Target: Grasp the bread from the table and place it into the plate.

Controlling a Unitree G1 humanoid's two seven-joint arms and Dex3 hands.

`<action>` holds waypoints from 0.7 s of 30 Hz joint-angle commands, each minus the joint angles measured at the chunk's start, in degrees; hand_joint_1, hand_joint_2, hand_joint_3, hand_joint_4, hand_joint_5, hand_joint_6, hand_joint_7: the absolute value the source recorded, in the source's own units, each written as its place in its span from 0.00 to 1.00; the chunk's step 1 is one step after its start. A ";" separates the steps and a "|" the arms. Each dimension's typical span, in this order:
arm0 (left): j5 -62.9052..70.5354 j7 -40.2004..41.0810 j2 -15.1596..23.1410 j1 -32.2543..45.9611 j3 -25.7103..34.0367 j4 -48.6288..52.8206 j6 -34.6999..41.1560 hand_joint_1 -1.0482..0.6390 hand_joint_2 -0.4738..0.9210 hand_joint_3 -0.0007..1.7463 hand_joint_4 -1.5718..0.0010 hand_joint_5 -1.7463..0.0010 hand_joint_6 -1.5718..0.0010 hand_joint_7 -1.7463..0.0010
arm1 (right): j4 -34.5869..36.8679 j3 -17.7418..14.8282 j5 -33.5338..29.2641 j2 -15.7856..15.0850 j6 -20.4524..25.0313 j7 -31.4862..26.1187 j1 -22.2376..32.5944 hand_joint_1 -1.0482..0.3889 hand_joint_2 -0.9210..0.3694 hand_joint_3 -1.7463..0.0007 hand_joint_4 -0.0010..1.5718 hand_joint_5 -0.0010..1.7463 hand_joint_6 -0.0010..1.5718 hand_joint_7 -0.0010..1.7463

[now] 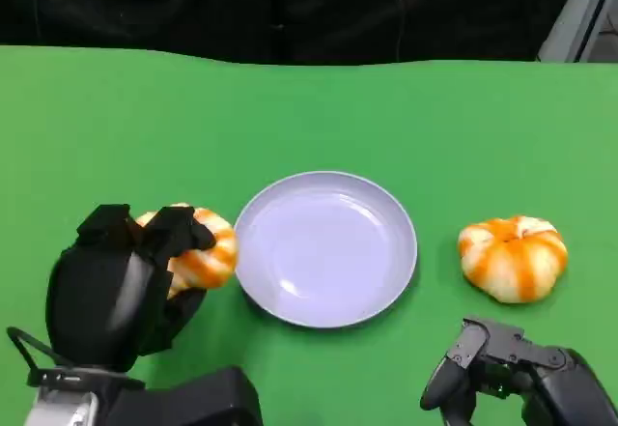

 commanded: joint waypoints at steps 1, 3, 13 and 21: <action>0.69 8.14 1.31 -0.70 -0.55 1.17 -7.33 0.52 0.50 0.88 0.38 0.04 0.44 0.19 | -1.29 0.10 0.60 -0.14 0.65 -0.04 0.81 0.72 0.42 0.26 0.48 0.97 0.48 0.80; 0.95 9.41 1.38 -1.77 -1.16 2.26 -9.70 0.52 0.49 0.90 0.38 0.04 0.43 0.19 | -1.31 0.08 0.39 -0.13 0.70 -0.13 0.81 0.72 0.42 0.26 0.48 0.97 0.48 0.80; 2.54 7.41 -1.86 -11.46 -5.87 9.68 -10.85 0.49 0.45 0.93 0.40 0.01 0.42 0.21 | -0.61 0.18 0.37 0.00 0.07 -0.24 0.57 0.72 0.43 0.25 0.48 0.96 0.48 0.79; 1.30 5.16 -4.86 -18.53 -9.32 17.42 -10.86 0.50 0.52 0.81 0.38 0.00 0.48 0.06 | -1.01 0.51 0.37 0.08 0.30 -0.26 0.92 0.71 0.43 0.26 0.47 0.96 0.48 0.79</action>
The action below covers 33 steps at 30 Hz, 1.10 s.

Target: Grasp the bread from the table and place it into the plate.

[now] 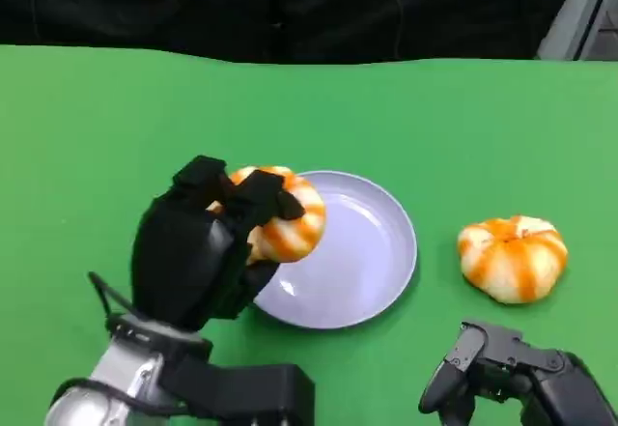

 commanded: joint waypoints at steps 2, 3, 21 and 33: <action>-2.02 -3.24 -1.78 -4.86 -2.26 5.90 -0.65 0.51 0.54 0.76 0.40 0.00 0.49 0.08 | -0.66 0.02 0.05 -0.28 -0.34 -0.26 0.43 0.70 0.44 0.25 0.47 0.96 0.48 0.79; -2.34 -3.89 -2.10 -5.34 -2.62 6.57 -0.67 0.52 0.55 0.74 0.40 0.00 0.47 0.11 | -0.70 0.01 -0.04 -0.34 -0.37 -0.26 0.49 0.70 0.44 0.25 0.47 0.96 0.48 0.79; -4.32 -35.98 -2.03 -6.80 -7.19 -0.05 15.03 0.27 1.00 0.12 1.00 0.91 0.93 0.96 | -0.57 0.19 -0.84 -0.72 -1.02 -0.35 0.51 0.69 0.45 0.25 0.48 0.96 0.49 0.79; -7.47 -54.41 3.58 -3.11 -4.76 -16.28 23.46 0.20 1.00 0.17 0.97 0.99 0.93 0.97 | -0.67 0.35 -0.43 -0.50 -0.83 -0.38 0.64 0.69 0.45 0.25 0.47 0.97 0.49 0.79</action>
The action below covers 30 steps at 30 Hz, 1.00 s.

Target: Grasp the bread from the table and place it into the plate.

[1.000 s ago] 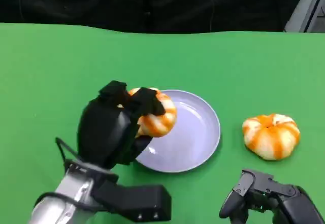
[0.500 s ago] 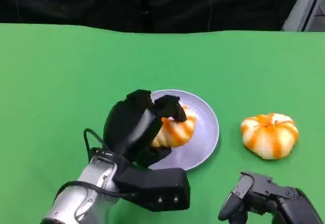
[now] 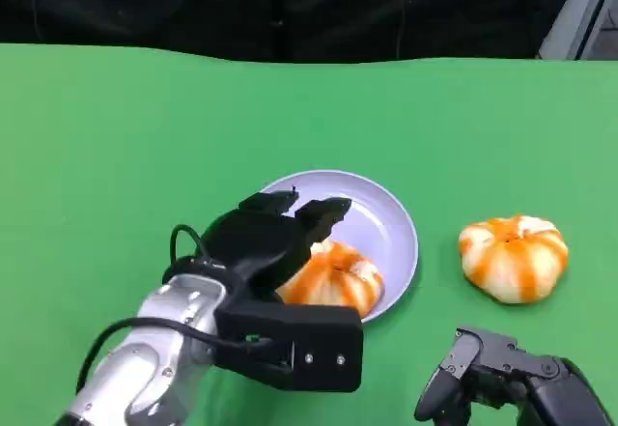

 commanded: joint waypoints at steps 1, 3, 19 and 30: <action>-2.70 -4.18 3.69 3.67 3.71 -8.70 1.40 0.22 1.00 0.16 0.96 0.98 0.90 0.96 | -0.52 -0.24 0.12 -0.29 -0.35 -0.27 0.03 0.69 0.45 0.25 0.47 0.97 0.49 0.79; -4.13 -4.54 4.99 6.60 5.99 -13.58 1.53 0.26 1.00 0.16 0.93 0.96 0.86 0.95 | -0.74 -0.21 0.25 -0.28 -0.09 -0.22 -0.02 0.69 0.45 0.24 0.47 0.97 0.48 0.79; -27.12 7.21 4.38 28.94 23.72 -23.56 -18.71 0.56 0.94 0.22 0.42 0.60 0.40 0.88 | -0.58 -0.13 0.31 -0.09 0.19 -0.37 -0.45 0.70 0.45 0.25 0.48 0.97 0.49 0.79; -37.28 11.11 -3.24 42.55 27.06 -24.99 -26.82 0.63 0.54 0.89 0.41 0.05 0.44 0.16 | -0.47 -1.03 1.06 -0.79 0.24 0.03 -0.66 0.69 0.45 0.25 0.49 0.95 0.49 0.79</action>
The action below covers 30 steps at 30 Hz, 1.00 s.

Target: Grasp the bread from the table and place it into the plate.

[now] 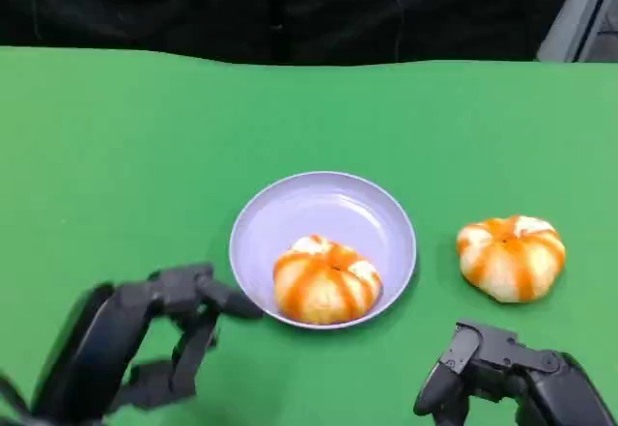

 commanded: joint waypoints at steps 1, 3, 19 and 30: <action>-2.32 1.41 -2.36 4.29 0.66 -1.42 -1.96 0.63 0.54 0.90 0.41 0.04 0.44 0.14 | -0.35 -0.98 0.78 -0.62 0.36 0.17 0.07 0.69 0.45 0.25 0.49 0.95 0.49 0.79; -2.27 1.16 -2.77 4.53 0.84 -1.51 -2.08 0.63 0.53 0.90 0.42 0.04 0.45 0.13 | -0.37 -1.02 0.83 -0.62 0.40 0.21 0.07 0.69 0.45 0.25 0.49 0.96 0.49 0.79; -9.97 -1.28 -6.59 8.53 -1.44 -3.07 2.71 0.64 0.59 0.83 0.43 0.00 0.48 0.10 | 0.68 -3.02 2.63 -1.16 0.00 1.39 -0.23 0.69 0.42 0.27 0.47 0.96 0.48 0.79; -10.56 -1.20 -7.30 8.00 -1.47 -3.35 3.18 0.63 0.59 0.84 0.43 0.00 0.48 0.10 | 1.43 -3.85 1.91 -0.98 -1.07 1.22 -0.87 0.70 0.43 0.27 0.48 0.95 0.48 0.80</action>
